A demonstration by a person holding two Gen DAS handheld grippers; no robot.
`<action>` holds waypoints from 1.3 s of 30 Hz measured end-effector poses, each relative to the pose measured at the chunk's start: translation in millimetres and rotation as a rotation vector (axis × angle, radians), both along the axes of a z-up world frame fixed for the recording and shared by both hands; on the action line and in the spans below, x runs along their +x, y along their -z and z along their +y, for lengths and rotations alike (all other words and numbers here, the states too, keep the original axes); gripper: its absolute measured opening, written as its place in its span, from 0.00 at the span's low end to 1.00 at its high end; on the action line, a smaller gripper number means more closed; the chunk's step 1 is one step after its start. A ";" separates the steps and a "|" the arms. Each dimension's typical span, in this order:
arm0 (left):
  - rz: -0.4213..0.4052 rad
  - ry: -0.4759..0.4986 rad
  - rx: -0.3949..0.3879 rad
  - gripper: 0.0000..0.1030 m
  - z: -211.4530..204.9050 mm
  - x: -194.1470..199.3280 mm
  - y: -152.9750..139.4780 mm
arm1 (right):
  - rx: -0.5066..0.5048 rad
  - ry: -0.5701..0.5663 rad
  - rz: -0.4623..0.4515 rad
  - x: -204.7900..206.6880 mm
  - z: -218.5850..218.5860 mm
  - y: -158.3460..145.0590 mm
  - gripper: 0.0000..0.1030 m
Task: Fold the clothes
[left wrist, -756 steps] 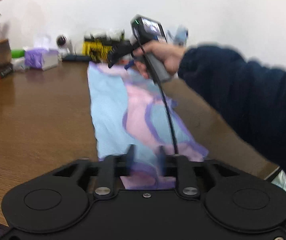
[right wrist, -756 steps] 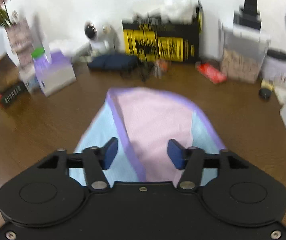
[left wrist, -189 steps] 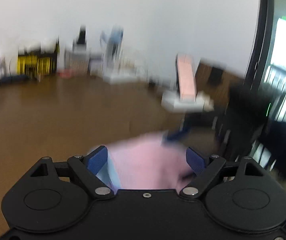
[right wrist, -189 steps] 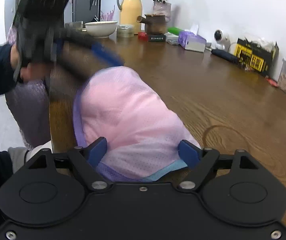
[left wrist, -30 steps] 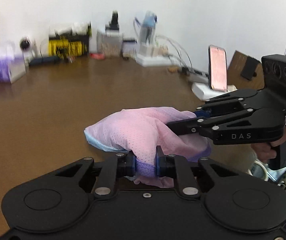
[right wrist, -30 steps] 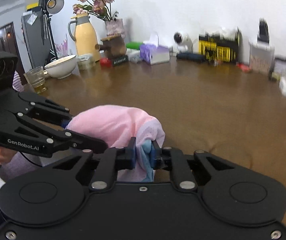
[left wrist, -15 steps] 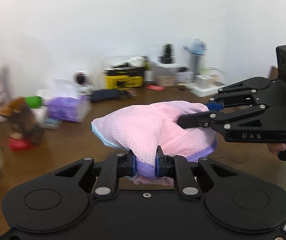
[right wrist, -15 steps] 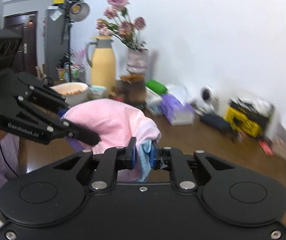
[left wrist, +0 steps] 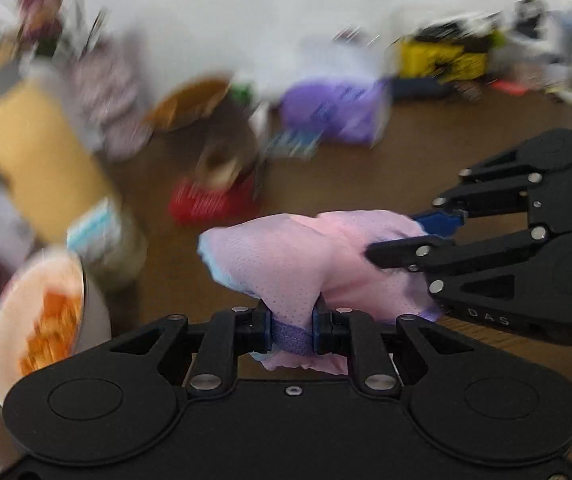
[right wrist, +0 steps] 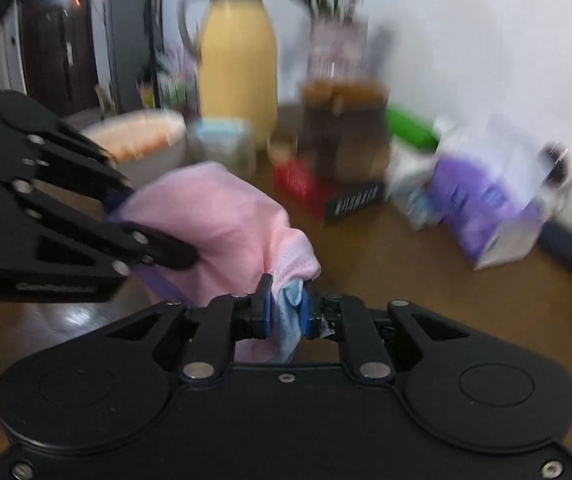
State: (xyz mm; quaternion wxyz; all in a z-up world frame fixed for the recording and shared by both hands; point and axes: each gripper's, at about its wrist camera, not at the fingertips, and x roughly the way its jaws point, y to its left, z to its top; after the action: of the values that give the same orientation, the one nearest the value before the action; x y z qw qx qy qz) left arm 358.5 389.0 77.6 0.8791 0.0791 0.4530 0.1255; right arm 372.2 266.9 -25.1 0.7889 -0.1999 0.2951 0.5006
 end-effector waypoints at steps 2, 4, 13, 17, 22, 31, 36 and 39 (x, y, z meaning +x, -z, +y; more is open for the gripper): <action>0.075 -0.029 0.130 0.57 2.9 -5.1 16.8 | -0.027 0.022 0.017 2.8 2.5 15.4 0.46; 0.087 -0.006 0.186 0.95 -2.1 -5.8 21.2 | -0.007 0.064 -0.003 2.7 -4.4 16.8 0.88; -0.012 0.041 0.228 0.96 -30.0 -16.8 -24.9 | 0.043 0.157 -0.088 -5.5 -84.1 -26.2 0.88; -0.183 0.073 0.170 1.00 -64.8 -22.9 -72.7 | 0.069 0.227 -0.142 -0.6 -131.7 -49.8 0.88; -0.330 0.167 0.135 1.00 -140.2 -13.3 -93.0 | 0.100 0.387 -0.158 3.7 -216.8 -68.9 0.88; -0.416 0.250 -0.012 1.00 -258.5 0.3 -64.5 | 0.025 0.588 -0.264 -4.6 -382.4 -59.4 0.88; -0.478 0.282 -0.148 1.00 -307.6 -27.9 -38.7 | 0.067 0.695 -0.256 -26.3 -452.5 -49.3 0.88; -0.501 0.297 -0.154 1.00 -331.8 -49.2 -28.8 | 0.109 0.711 -0.276 -54.8 -479.5 -47.3 0.88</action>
State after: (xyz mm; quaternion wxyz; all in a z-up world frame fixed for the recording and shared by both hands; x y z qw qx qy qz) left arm 309.3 57.2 106.4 0.9757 0.0440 0.2134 -0.0239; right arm 317.4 -212.7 22.2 0.9551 -0.1085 0.2098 0.1791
